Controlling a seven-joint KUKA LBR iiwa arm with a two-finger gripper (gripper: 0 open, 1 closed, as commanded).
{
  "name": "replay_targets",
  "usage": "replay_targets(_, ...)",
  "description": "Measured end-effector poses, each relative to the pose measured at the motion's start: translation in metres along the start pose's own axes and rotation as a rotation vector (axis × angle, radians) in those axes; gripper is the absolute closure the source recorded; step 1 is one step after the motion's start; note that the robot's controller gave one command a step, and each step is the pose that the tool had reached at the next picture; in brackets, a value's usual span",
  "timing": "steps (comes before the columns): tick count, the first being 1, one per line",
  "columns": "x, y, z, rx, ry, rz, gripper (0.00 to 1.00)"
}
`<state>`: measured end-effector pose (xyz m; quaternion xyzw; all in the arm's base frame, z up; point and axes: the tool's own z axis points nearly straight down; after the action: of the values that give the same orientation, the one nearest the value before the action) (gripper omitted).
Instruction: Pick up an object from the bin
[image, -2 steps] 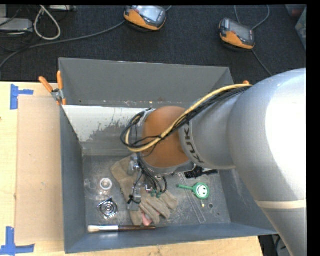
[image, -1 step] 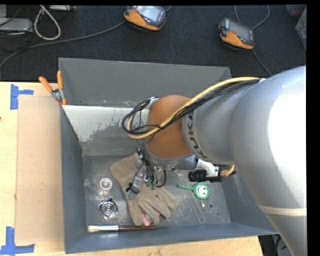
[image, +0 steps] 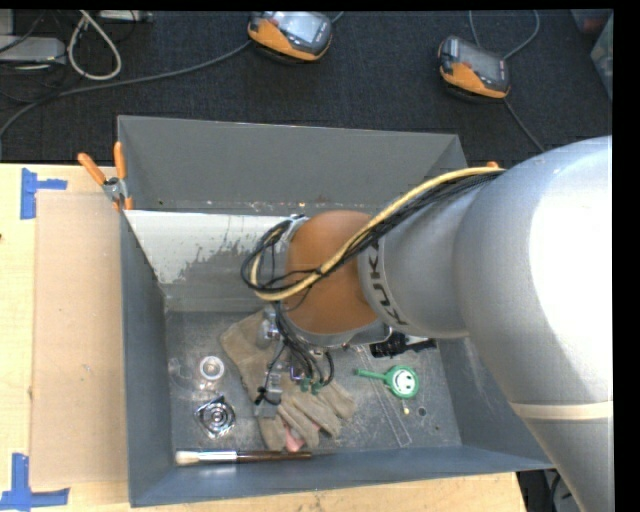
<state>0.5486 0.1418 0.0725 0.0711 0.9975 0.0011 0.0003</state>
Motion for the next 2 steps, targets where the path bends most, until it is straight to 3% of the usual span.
replay_targets(1, -0.0095, 0.0060, 0.0021, 0.004, 0.008, 0.356, 1.00)
replay_targets(2, -0.0095, 0.0059, 0.0021, 0.004, 0.008, 0.357, 1.00)
